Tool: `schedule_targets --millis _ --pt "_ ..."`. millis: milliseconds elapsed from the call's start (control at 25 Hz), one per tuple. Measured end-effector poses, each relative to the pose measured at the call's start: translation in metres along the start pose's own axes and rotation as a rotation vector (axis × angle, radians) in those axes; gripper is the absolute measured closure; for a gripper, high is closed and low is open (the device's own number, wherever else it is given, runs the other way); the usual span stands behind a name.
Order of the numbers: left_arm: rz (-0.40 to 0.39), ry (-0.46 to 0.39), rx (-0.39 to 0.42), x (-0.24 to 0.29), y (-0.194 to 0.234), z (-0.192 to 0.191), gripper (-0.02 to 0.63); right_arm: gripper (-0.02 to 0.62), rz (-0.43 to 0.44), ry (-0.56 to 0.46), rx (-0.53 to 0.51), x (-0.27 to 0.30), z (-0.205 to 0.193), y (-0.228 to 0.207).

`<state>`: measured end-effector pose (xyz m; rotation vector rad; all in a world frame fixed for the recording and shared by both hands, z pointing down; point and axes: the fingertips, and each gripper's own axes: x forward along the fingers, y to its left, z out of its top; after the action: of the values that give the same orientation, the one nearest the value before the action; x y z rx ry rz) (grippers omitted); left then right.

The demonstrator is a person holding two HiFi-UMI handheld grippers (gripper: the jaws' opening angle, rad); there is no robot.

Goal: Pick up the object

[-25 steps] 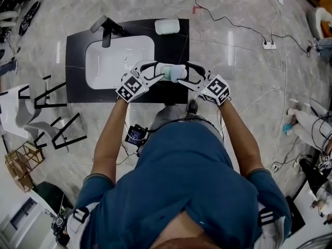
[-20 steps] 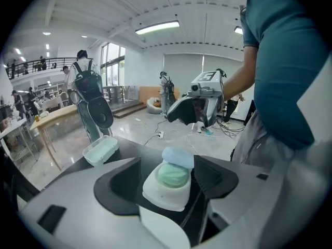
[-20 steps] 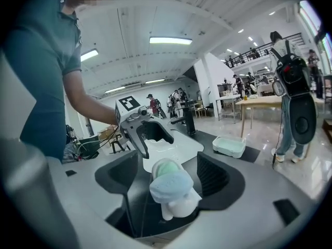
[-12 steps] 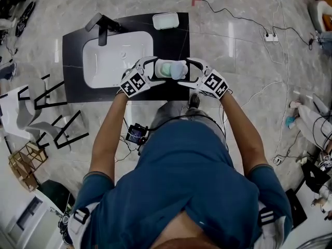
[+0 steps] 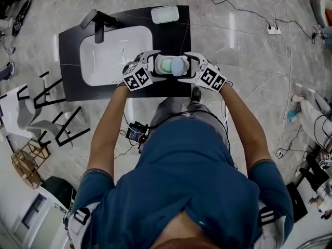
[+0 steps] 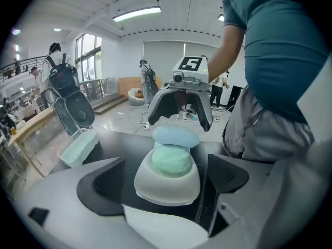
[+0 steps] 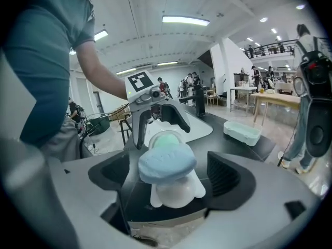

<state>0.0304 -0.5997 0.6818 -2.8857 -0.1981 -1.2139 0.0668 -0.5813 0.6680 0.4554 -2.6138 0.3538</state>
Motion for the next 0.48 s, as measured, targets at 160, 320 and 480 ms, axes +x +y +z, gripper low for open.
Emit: schedule_targets --millis 160,320,480 --pt "-0.024 0.021 0.027 0.01 -0.002 -0.005 0.12 0.15 0.018 0.021 -0.008 0.008 -0.009 0.001" --pt "-0.035 0.03 0.036 0.016 -0.004 -0.009 0.118 0.15 0.032 0.044 -0.014 0.014 -0.018 0.004" --pt "-0.048 0.053 0.059 0.024 -0.004 -0.017 0.118 0.15 0.024 0.082 -0.023 0.018 -0.029 -0.001"
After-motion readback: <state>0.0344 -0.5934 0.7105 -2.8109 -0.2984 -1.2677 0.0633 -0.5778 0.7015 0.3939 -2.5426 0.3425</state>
